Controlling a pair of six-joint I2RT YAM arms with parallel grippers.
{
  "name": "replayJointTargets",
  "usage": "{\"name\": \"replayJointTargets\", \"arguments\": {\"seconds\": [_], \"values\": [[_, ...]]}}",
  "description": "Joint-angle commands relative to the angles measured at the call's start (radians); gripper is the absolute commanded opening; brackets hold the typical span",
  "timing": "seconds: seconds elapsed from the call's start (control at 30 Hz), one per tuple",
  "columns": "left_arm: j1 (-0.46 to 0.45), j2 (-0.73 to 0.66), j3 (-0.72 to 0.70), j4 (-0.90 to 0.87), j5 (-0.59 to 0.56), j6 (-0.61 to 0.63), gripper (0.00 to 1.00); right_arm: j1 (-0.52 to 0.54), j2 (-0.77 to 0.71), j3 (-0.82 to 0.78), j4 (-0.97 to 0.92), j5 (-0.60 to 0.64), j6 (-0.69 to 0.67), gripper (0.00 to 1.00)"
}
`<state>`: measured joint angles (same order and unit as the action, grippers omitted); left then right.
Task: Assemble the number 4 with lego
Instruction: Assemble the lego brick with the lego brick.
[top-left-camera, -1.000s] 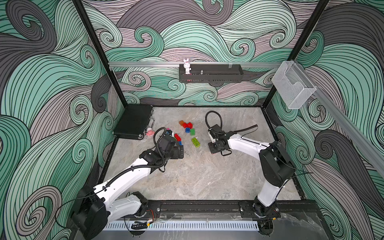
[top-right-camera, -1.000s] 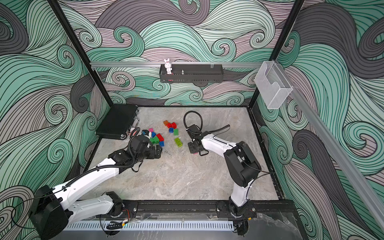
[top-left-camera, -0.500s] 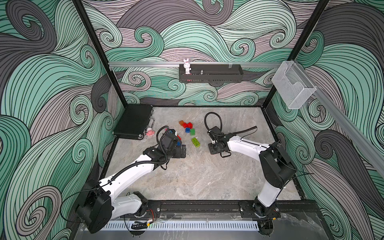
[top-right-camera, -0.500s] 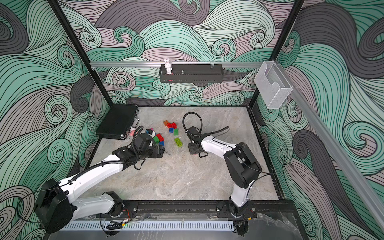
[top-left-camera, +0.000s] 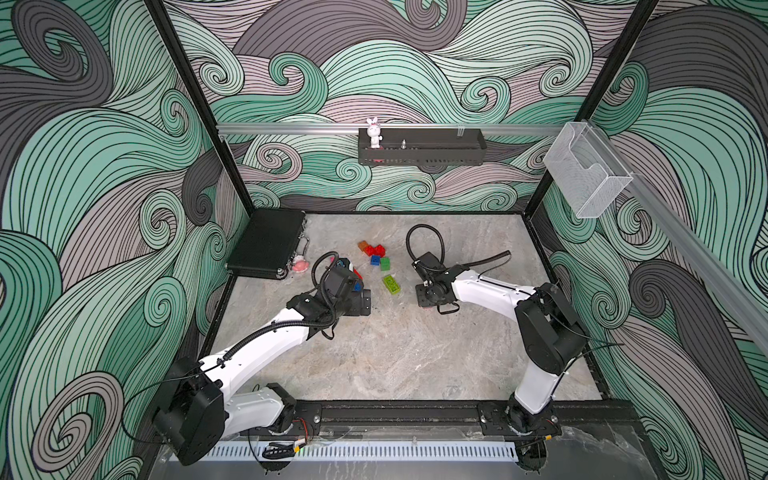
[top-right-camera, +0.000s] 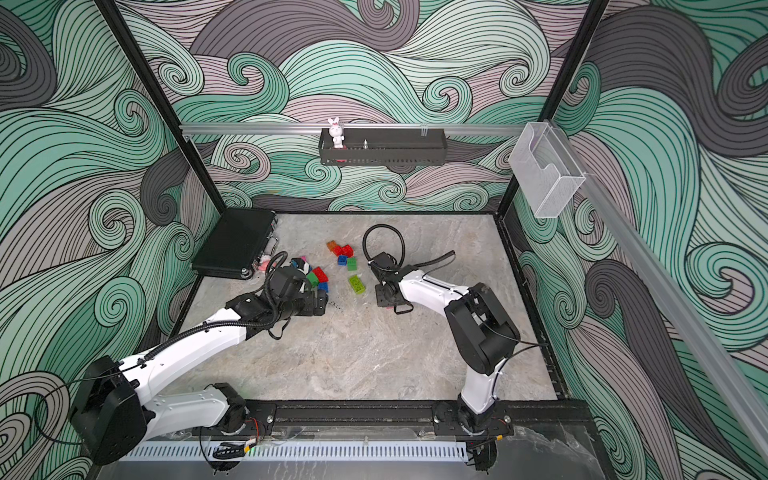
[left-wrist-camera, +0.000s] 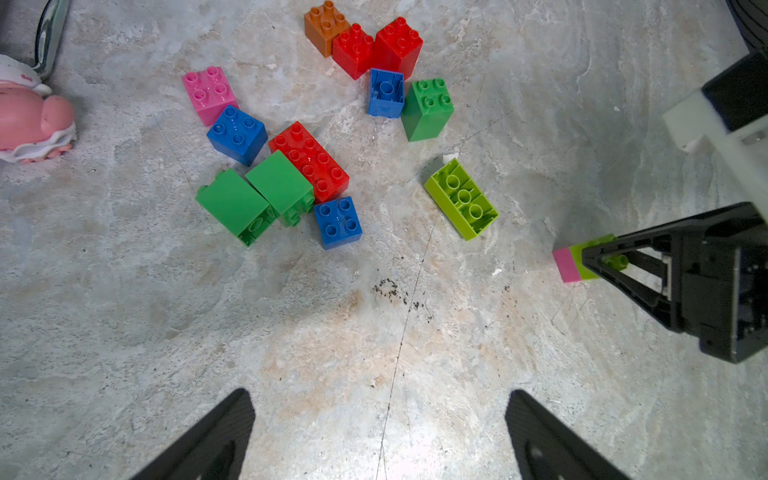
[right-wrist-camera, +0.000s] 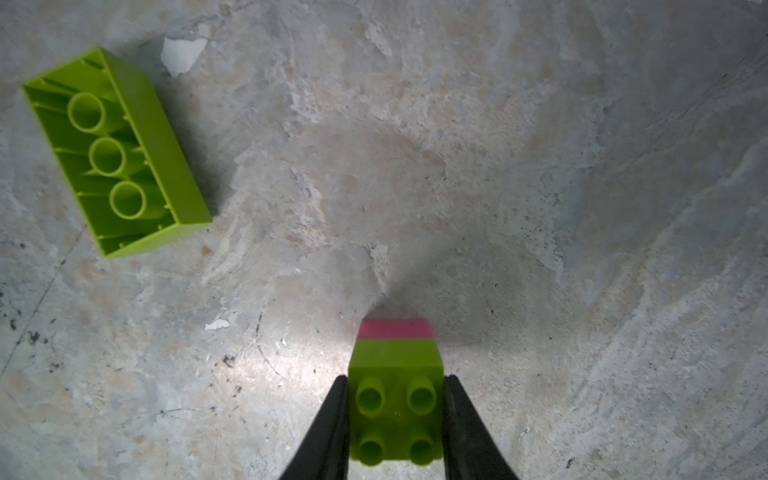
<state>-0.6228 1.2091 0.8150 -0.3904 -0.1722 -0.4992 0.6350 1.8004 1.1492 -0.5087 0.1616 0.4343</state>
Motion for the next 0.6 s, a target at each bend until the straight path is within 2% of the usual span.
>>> {"name": "replayJointTargets", "arguments": {"seconds": [0.0, 0.13, 0.33, 0.57], "values": [[0.003, 0.009, 0.039, -0.027, -0.015, 0.013, 0.99, 0.012, 0.061, -0.047, -0.12, -0.058, 0.067, 0.1], [0.003, 0.009, 0.042, -0.031, -0.014, 0.011, 0.98, 0.019, 0.035, -0.017, -0.137, -0.032, 0.054, 0.17], [0.002, 0.01, 0.042, -0.032, -0.015, 0.005, 0.99, 0.072, -0.004, 0.004, -0.144, -0.039, 0.08, 0.2], [0.005, 0.019, 0.038, -0.033, -0.022, -0.005, 0.99, 0.143, 0.014, 0.035, -0.146, -0.04, 0.127, 0.33]]}}
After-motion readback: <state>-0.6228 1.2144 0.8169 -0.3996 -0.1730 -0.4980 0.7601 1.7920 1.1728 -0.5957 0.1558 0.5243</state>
